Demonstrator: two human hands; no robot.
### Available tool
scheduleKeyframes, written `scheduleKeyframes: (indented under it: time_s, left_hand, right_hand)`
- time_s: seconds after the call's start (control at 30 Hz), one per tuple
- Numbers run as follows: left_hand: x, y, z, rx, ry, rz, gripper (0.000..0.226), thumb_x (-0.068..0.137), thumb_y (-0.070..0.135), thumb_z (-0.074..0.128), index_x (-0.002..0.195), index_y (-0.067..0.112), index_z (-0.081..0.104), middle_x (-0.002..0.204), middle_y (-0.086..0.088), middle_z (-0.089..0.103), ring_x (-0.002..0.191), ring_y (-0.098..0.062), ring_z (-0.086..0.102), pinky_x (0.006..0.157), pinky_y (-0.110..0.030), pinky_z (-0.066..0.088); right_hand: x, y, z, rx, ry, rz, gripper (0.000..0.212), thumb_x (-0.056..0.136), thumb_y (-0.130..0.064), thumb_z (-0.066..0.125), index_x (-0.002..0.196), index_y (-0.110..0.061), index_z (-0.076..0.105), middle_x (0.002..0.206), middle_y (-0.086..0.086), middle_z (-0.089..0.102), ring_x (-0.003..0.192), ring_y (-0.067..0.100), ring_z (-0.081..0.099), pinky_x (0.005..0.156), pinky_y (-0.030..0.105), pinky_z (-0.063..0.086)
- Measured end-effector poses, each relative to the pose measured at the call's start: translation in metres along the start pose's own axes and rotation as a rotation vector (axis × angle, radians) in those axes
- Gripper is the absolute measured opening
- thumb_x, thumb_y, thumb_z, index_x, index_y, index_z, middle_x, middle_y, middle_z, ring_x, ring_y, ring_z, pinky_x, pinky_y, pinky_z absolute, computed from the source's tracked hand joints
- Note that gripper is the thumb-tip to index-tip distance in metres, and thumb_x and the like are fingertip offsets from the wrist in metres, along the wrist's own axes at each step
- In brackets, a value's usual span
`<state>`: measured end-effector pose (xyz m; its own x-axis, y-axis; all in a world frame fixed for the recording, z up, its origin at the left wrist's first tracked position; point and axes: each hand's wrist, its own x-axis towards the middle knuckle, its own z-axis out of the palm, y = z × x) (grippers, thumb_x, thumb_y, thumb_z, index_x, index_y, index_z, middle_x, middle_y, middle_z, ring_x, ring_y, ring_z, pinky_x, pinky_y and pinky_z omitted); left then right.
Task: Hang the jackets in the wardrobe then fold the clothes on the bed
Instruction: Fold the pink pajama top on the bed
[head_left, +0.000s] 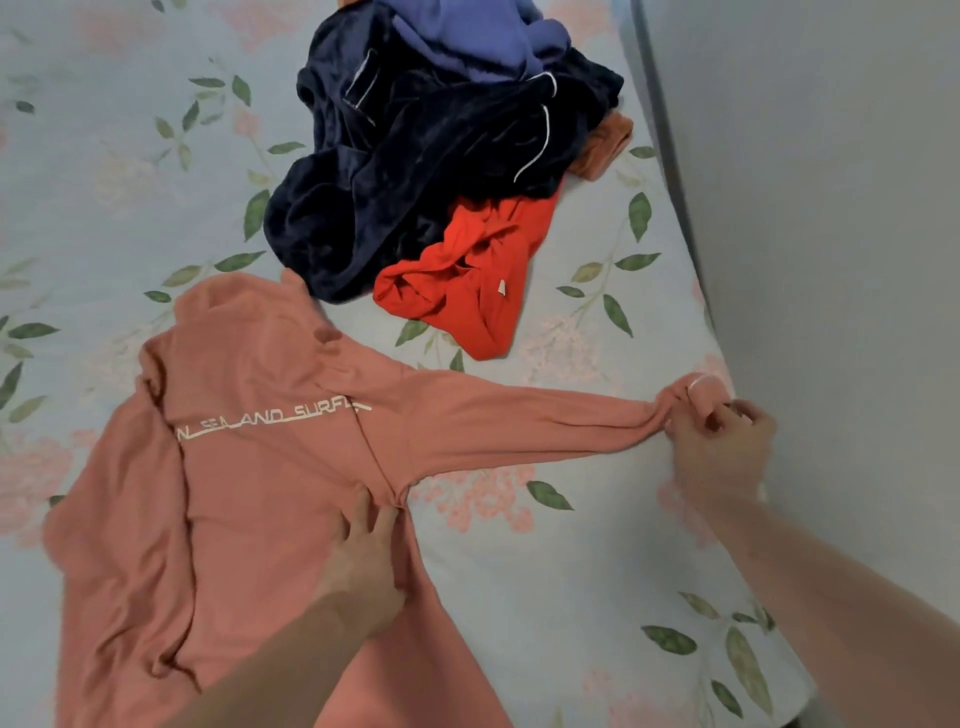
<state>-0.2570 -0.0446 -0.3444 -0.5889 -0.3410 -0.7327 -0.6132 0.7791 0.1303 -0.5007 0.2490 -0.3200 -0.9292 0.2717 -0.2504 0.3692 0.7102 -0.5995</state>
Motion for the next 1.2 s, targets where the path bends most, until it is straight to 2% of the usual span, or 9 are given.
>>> scheduleKeyframes:
  time_s: [0.2, 0.3, 0.43, 0.57, 0.7, 0.8, 0.9, 1.1, 1.2]
  left_hand:
    - [0.001, -0.006, -0.006, -0.025, -0.067, 0.001, 0.1, 0.082, 0.034, 0.072, 0.161, 0.03, 0.009, 0.169, -0.002, -0.019, 0.157, -0.04, -0.003, 0.126, -0.038, 0.018]
    - [0.002, -0.012, -0.022, -0.048, -0.145, 0.031, 0.102, 0.08, 0.039, 0.073, 0.162, 0.031, 0.013, 0.17, -0.002, -0.016, 0.157, -0.038, -0.001, 0.127, -0.036, 0.014]
    - [0.0, -0.029, -0.054, -0.313, -0.233, 0.044, 0.087, 0.079, 0.04, 0.081, 0.155, 0.03, 0.04, 0.168, 0.005, 0.015, 0.152, -0.021, 0.029, 0.121, -0.028, 0.029]
    - [-0.018, -0.058, -0.073, -0.725, -0.109, 0.007, 0.042, 0.074, 0.023, 0.076, 0.115, 0.03, 0.071, 0.116, 0.003, 0.072, 0.091, -0.011, 0.07, 0.079, -0.026, 0.058]
    - [-0.048, -0.1, -0.085, -0.976, 0.021, -0.065, 0.023, 0.082, 0.012, 0.071, 0.101, 0.023, 0.075, 0.101, -0.001, 0.077, 0.066, -0.008, 0.063, 0.06, -0.018, 0.049]
    - [-0.071, -0.136, -0.097, -1.085, 0.111, -0.137, 0.019, 0.092, 0.009, 0.069, 0.11, 0.015, 0.071, 0.092, 0.006, 0.073, 0.066, -0.002, 0.065, 0.062, -0.015, 0.05]
    - [-0.088, -0.176, -0.101, -1.219, 0.125, -0.206, 0.018, 0.095, 0.008, 0.064, 0.11, 0.015, 0.07, 0.079, 0.013, 0.075, 0.072, -0.007, 0.066, 0.07, -0.026, 0.05]
    - [-0.116, -0.242, -0.094, -1.267, 0.13, -0.287, 0.02, 0.091, 0.009, 0.068, 0.108, 0.017, 0.075, 0.087, 0.0, 0.074, 0.077, -0.014, 0.068, 0.073, -0.033, 0.053]
    - [-0.131, -0.258, -0.082, -1.252, 0.129, -0.299, 0.02, 0.089, 0.008, 0.069, 0.106, 0.017, 0.074, 0.081, 0.001, 0.07, 0.066, -0.01, 0.064, 0.065, -0.028, 0.049]
  right_hand:
    - [-0.013, -0.052, 0.009, 0.262, -0.076, 0.033, 0.022, 0.089, -0.019, 0.064, 0.072, -0.006, 0.059, 0.066, 0.003, 0.062, 0.054, -0.005, 0.053, 0.06, 0.013, 0.042]
    - [-0.026, -0.085, 0.018, 0.306, -0.108, 0.043, 0.009, 0.089, -0.019, 0.064, 0.086, -0.013, 0.058, 0.065, -0.008, 0.064, 0.06, -0.004, 0.061, 0.057, 0.015, 0.044]
    - [-0.058, -0.141, 0.034, 0.405, -0.247, 0.033, 0.038, 0.082, -0.023, 0.069, 0.113, -0.025, 0.047, 0.087, 0.0, 0.074, 0.083, 0.02, 0.073, 0.075, 0.034, 0.058]
    - [-0.107, -0.201, 0.05, 0.464, -0.413, -0.062, 0.035, 0.083, -0.008, 0.065, 0.117, -0.018, 0.061, 0.087, 0.001, 0.071, 0.077, 0.013, 0.068, 0.072, 0.031, 0.052]
    - [-0.182, -0.258, 0.049, 0.624, -0.649, -0.143, 0.032, 0.085, 0.014, 0.056, 0.108, -0.005, 0.068, 0.069, 0.003, 0.068, 0.057, 0.013, 0.055, 0.058, 0.015, 0.05]
    - [-0.24, -0.286, 0.047, 0.782, -0.961, -0.142, 0.034, 0.082, 0.027, 0.046, 0.104, 0.008, 0.062, 0.074, 0.011, 0.073, 0.071, 0.03, 0.058, 0.074, 0.028, 0.053]
    - [-0.284, -0.297, 0.044, 0.672, -1.13, -0.234, 0.028, 0.08, 0.025, 0.047, 0.092, 0.003, 0.06, 0.063, 0.003, 0.07, 0.062, 0.01, 0.069, 0.067, 0.02, 0.055]
    - [-0.349, -0.252, 0.068, 0.077, -1.409, -0.528, 0.018, 0.079, 0.008, 0.072, 0.082, -0.009, 0.067, 0.078, 0.014, 0.068, 0.077, 0.018, 0.07, 0.074, 0.041, 0.057]
    - [-0.374, -0.218, 0.077, -0.208, -1.464, -0.647, 0.016, 0.084, -0.007, 0.073, 0.077, -0.021, 0.07, 0.072, -0.015, 0.07, 0.07, -0.003, 0.062, 0.075, 0.024, 0.053]
